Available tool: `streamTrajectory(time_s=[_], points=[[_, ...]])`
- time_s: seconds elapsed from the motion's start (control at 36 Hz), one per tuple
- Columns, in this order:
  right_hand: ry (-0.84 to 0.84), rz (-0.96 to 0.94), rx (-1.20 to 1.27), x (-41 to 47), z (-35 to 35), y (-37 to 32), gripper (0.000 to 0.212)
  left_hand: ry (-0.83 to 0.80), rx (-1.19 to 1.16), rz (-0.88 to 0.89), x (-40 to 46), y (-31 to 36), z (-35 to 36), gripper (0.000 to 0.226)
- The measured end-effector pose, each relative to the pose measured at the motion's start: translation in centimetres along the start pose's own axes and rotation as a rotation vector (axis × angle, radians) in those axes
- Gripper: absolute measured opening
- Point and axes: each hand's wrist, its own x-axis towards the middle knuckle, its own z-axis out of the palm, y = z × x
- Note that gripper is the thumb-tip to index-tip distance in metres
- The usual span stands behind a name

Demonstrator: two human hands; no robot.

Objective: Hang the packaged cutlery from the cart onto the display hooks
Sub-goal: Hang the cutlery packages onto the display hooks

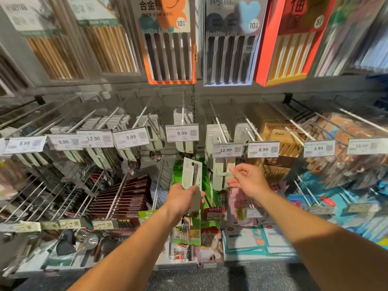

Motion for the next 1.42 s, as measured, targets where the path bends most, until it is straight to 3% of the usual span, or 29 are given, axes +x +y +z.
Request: streamTrajectory(time_s=[0.19,0.36,0.5,0.75,0.92,1.22,1.33,1.42], points=[[0.005,0.0,-0.041,0.6,0.6,-0.5,0.015,0.001,-0.004,-0.016,0.3,0.0,-0.3,0.018],[0.041,0.009,-0.089,0.9,0.1,0.6,0.019,-0.007,-0.001,-0.005,0.7,0.0,-0.5,0.005],[0.041,0.009,-0.012,0.9,0.0,0.9,0.014,0.011,0.017,-0.007,1.3,-0.2,-0.5,0.014],[0.011,0.022,-0.005,0.7,0.9,0.0,0.024,0.087,0.064,0.242,2.3,2.4,2.4,0.019],[0.016,0.031,-0.03,0.2,0.3,-0.6,0.029,0.185,0.165,0.256,3.5,3.3,4.4,0.026],[0.139,0.146,-0.325,3.6,0.7,-0.5,0.009,0.243,0.166,0.2,4.8,2.5,4.4,0.012],[0.188,0.307,-0.458,5.6,1.8,-0.7,0.045,0.22,0.204,0.123,4.8,1.2,2.6,0.01],[0.224,0.406,-0.369,6.7,2.6,-0.4,0.077,0.21,0.193,0.076,4.6,0.4,1.3,0.012]])
